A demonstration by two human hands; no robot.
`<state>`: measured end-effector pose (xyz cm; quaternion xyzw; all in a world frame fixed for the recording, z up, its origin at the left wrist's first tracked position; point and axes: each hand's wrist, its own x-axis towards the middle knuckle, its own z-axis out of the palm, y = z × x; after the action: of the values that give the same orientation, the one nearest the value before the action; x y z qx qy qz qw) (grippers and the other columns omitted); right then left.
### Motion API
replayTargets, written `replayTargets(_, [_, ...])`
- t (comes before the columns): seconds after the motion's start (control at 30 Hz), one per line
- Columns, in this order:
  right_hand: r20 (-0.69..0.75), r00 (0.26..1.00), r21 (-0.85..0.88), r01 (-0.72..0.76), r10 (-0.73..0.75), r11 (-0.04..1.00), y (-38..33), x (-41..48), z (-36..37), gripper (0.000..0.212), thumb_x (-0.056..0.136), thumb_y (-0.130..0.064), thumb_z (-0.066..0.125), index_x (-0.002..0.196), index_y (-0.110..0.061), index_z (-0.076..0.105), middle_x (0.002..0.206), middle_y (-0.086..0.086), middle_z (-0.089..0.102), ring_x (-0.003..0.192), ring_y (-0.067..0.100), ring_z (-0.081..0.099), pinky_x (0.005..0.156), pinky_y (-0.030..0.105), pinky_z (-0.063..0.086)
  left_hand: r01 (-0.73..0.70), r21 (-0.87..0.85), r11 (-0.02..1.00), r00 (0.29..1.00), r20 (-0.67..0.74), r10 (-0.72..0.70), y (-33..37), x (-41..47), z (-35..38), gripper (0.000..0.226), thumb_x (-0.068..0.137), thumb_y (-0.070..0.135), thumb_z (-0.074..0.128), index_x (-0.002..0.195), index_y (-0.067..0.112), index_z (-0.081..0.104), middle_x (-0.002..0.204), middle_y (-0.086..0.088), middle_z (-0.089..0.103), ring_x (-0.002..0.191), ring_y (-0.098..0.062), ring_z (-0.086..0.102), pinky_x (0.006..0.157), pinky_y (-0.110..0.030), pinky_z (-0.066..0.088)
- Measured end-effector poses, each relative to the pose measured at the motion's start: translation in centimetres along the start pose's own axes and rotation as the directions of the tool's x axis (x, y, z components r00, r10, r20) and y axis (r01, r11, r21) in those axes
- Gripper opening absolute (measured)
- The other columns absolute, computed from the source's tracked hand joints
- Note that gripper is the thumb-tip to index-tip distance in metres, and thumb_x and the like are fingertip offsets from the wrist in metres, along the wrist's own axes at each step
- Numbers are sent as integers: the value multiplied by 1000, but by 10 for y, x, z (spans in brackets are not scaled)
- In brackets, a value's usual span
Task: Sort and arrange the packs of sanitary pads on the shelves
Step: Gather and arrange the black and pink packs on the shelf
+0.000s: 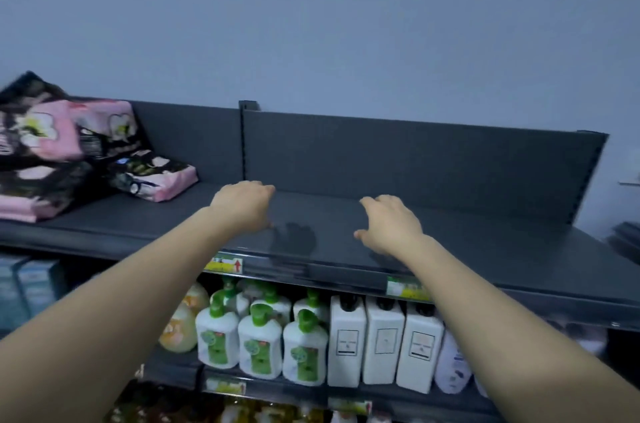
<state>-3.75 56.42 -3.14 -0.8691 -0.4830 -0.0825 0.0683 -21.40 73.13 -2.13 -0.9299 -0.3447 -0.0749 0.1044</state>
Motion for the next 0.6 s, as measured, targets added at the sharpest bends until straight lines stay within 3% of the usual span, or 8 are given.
replayTargets(0.17, [0, 995, 26, 95, -95, 995, -79, 29, 9, 58, 93, -41, 58, 141, -16, 38, 140, 8, 42, 134, 26, 34, 94, 38, 43, 88, 4, 996, 996, -10, -88, -81, -18, 11, 43, 81, 37, 67, 116, 16, 52, 122, -4, 56, 120, -27, 51, 90, -41, 49])
replayTargets(0.3, [6, 985, 52, 173, -174, 984, -126, 53, 19, 57, 93, -40, 59, 141, -16, 39, 138, 8, 44, 133, 26, 35, 93, 38, 44, 165, -13, 986, 986, 34, -164, -129, -26, 26, 46, 83, 33, 65, 124, 16, 52, 131, -5, 53, 117, -29, 54, 86, -39, 49])
replayTargets(0.43, [17, 968, 67, 248, -250, 966, -163, 83, 32, 58, 92, -41, 59, 141, -16, 40, 139, 8, 44, 133, 26, 35, 93, 39, 45, 254, -16, 967, 966, 57, -253, -167, -23, 41, 59, 82, 37, 65, 134, 17, 46, 129, -7, 55, 118, -29, 54, 91, -41, 48])
replayTargets(0.6, [35, 937, 100, 342, -347, 934, -203, 126, 52, 59, 91, -42, 60, 141, -16, 40, 139, 8, 45, 133, 27, 36, 96, 41, 45, 345, -1, 939, 936, 75, -344, -209, -6, 61, 52, 81, 39, 66, 126, 17, 51, 124, -6, 55, 117, -27, 54, 91, -41, 49])
